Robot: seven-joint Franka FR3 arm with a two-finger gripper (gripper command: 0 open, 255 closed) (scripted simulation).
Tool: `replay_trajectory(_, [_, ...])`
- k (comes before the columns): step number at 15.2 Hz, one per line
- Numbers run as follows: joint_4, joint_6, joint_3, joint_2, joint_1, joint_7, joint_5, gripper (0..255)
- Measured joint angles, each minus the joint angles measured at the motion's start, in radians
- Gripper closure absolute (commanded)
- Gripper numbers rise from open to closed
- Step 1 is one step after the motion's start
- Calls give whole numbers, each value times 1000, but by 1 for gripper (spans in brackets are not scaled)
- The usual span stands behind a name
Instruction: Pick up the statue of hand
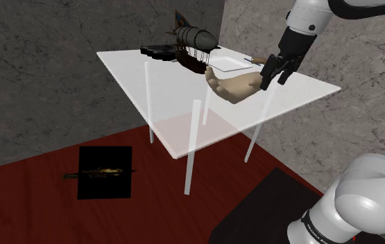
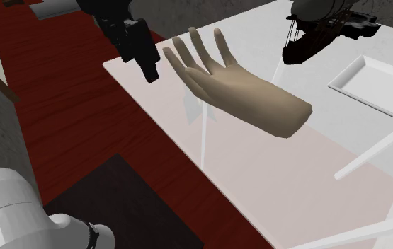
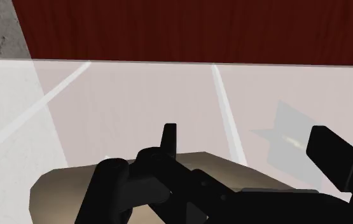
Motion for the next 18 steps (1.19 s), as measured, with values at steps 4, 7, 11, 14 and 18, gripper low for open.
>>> replay_trajectory(4, [102, -36, -10, 132, -41, 62, 4, 0])
replay_trajectory(7, [242, -103, -28, 299, -92, 152, 14, 0])
replay_trajectory(11, [446, -221, -60, 513, -150, 279, 37, 0])
replay_trajectory(14, [567, -291, -93, 646, -187, 350, 56, 0])
replay_trajectory(18, [540, -262, -101, 667, -194, 361, 58, 0])
